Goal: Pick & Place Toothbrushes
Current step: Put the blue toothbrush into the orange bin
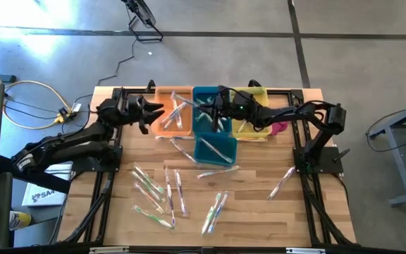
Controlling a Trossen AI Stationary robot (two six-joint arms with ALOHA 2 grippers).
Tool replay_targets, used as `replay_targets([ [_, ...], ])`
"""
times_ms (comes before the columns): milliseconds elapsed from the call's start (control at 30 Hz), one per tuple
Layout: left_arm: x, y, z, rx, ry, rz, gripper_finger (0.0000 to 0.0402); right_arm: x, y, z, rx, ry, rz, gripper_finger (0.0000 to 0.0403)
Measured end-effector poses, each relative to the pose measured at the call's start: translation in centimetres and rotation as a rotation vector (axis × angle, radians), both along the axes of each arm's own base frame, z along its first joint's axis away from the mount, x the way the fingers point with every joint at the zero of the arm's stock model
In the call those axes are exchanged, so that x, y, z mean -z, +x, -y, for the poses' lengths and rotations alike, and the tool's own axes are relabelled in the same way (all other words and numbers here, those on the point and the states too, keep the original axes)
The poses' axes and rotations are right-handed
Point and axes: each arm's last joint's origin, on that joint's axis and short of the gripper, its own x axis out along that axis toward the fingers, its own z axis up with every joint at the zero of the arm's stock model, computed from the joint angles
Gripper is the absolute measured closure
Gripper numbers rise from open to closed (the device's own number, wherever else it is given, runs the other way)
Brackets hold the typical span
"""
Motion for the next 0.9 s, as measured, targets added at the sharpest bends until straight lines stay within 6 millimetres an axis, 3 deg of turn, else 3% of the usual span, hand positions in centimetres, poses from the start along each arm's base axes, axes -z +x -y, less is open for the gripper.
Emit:
replay_targets([
  [167, -0.7, -0.1, 0.1, -0.004, 0.137, 0.030, 0.0248, 0.0, 0.2, -0.5, -0.015, -0.001, 0.002, 0.0398],
  [333, -0.8, 0.1, 0.1, 0.001, 0.165, 0.055, 0.0248, 0.0, 0.3, -0.8, -0.019, -0.001, 0.002, 0.0398],
  [733, 0.3, 3.2, -0.2, -0.031, 0.169, 0.090, 0.0248, 0.0, 0.3, -0.8, -0.011, 0.004, -0.002, 0.0398],
  [900, -0.5, 5.0, -1.2, 0.035, 0.176, 0.075, 0.0248, 0.1, 0.3, -0.8, -0.012, 0.006, -0.009, 0.0398],
])
